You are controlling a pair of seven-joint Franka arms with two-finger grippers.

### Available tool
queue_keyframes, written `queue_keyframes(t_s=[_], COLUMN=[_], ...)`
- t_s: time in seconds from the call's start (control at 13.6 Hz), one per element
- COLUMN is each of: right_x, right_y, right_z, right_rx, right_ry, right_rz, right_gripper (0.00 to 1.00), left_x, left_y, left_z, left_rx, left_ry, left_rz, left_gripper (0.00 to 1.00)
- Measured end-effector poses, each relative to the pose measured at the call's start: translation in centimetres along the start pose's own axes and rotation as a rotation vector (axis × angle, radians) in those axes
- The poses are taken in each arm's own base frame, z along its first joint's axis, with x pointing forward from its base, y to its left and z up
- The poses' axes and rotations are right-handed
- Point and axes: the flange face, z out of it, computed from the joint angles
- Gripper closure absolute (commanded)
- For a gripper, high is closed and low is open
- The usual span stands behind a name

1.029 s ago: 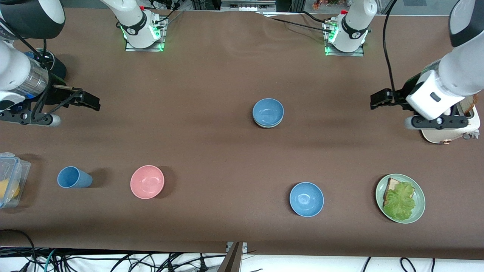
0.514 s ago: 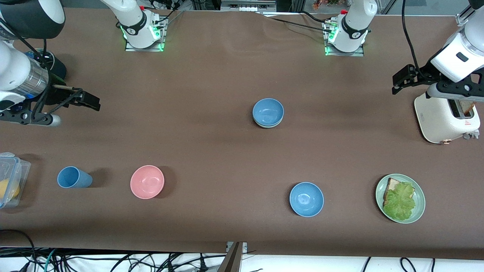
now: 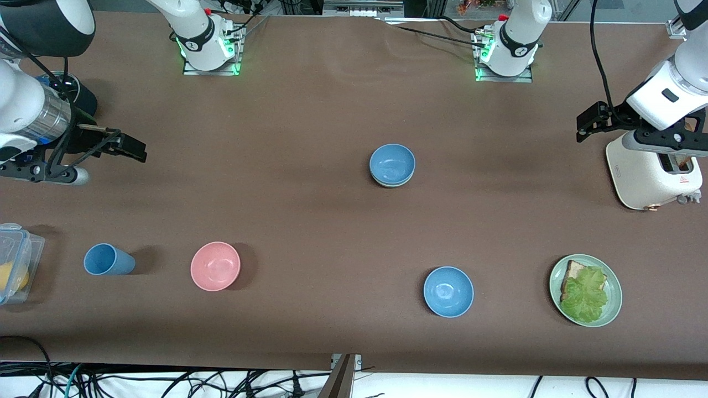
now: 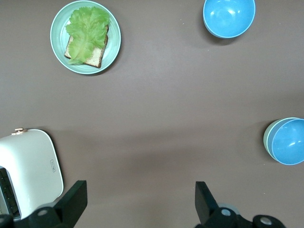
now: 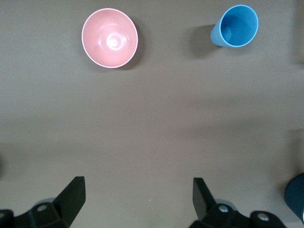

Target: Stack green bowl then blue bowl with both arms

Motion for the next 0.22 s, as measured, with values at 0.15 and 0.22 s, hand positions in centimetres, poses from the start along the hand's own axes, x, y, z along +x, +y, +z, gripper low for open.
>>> queue_keyframes(t_s=[0.15,0.22], right_x=[0.0,0.0], right_y=[0.0,0.0], right_z=[0.0,0.0], right_rx=[0.0,0.0], right_ry=[0.0,0.0], right_rz=[0.0,0.0], right_gripper=[0.0,0.0], left_x=[0.11,0.13], left_y=[-0.04,-0.04], left_z=[0.18,0.21], left_rx=[0.0,0.0], left_ry=[-0.002,-0.002], left_rz=[0.0,0.0], left_gripper=[0.0,0.0])
